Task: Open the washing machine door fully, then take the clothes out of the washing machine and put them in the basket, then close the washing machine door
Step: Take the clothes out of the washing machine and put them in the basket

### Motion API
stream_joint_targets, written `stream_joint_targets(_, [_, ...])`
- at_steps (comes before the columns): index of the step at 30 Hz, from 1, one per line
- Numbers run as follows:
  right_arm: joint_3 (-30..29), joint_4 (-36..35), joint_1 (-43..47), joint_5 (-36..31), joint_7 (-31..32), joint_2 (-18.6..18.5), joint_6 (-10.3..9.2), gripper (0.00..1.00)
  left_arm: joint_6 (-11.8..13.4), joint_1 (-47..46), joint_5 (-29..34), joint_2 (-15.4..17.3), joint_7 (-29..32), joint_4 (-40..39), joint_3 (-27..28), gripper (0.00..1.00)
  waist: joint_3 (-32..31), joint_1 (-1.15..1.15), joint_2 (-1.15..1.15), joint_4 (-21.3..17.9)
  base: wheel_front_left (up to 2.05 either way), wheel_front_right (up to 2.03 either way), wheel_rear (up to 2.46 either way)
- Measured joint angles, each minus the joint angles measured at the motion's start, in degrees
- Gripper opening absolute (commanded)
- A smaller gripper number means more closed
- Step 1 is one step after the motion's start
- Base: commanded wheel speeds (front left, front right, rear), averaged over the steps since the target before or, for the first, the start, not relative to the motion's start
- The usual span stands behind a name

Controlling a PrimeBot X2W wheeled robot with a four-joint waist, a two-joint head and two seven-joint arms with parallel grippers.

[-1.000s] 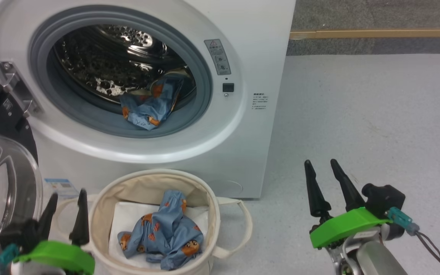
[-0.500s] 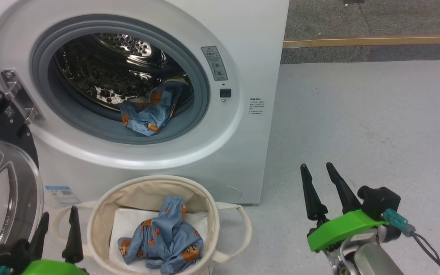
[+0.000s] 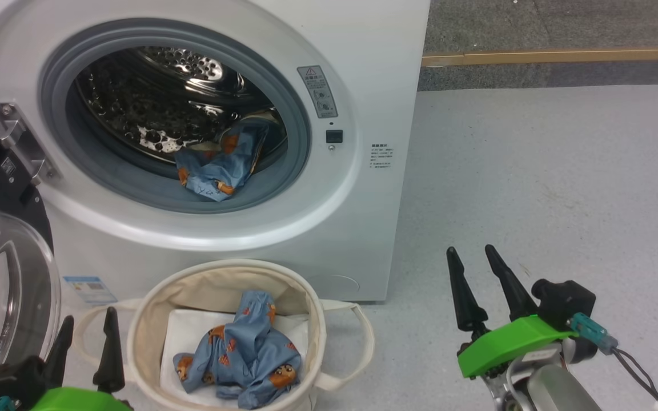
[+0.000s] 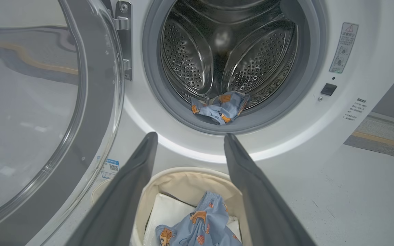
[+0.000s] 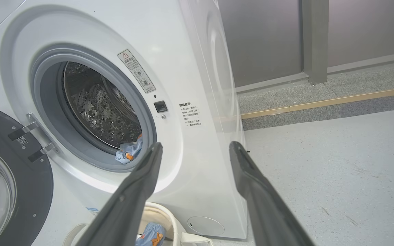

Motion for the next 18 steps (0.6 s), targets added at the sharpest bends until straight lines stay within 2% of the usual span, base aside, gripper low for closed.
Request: stream_joint_targets(18, [-1.0, -0.1, 0.0, -0.4, 0.0, 0.0, 0.00, 1.00, -0.1, -1.2, 0.2, 0.3, 0.6, -0.1, -2.5, 1.00, 1.1, 0.00, 0.00, -0.3, 0.00, 0.00, 0.00])
